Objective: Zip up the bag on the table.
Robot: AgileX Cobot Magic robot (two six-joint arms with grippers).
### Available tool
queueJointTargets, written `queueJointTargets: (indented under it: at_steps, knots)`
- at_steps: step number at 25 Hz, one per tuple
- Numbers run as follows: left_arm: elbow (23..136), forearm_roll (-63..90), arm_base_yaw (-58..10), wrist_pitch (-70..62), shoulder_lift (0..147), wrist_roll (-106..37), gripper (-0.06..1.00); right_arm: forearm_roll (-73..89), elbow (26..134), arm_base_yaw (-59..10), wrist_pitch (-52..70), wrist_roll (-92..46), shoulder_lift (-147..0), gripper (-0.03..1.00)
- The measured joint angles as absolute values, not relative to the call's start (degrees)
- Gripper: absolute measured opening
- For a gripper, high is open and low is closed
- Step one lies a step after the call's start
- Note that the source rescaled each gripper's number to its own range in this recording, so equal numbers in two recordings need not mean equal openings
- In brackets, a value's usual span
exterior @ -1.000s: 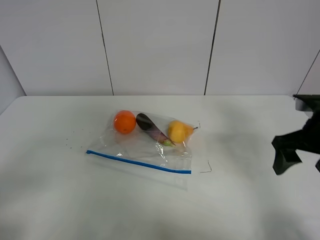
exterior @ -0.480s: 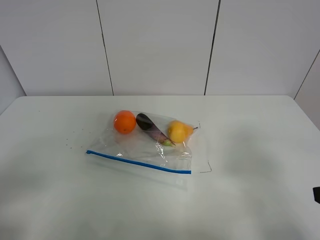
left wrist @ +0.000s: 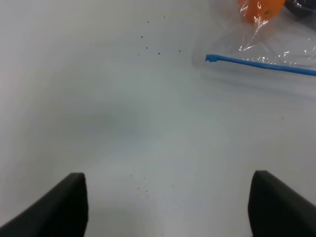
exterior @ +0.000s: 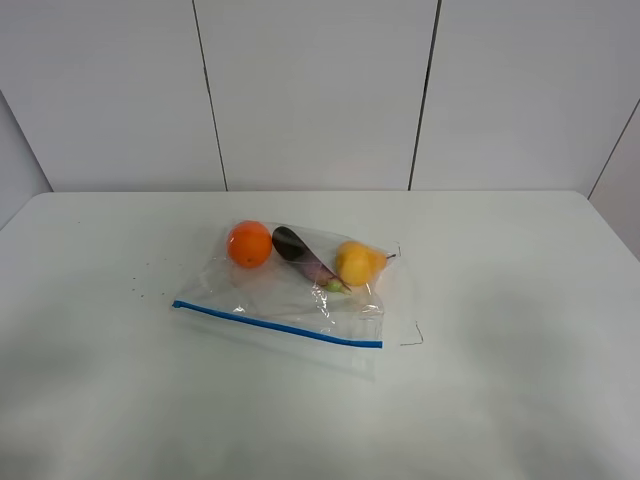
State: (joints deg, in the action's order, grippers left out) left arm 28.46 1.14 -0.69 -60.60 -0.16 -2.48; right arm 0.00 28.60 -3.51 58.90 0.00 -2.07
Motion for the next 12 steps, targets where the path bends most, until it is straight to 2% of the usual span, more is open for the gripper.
queueJointTargets:
  at_steps: [12]
  knots:
    - [28.5,1.1,-0.7,-60.6,-0.2,-2.5,1.00,0.0,28.6,-3.5,58.6,0.0,0.2,0.92]
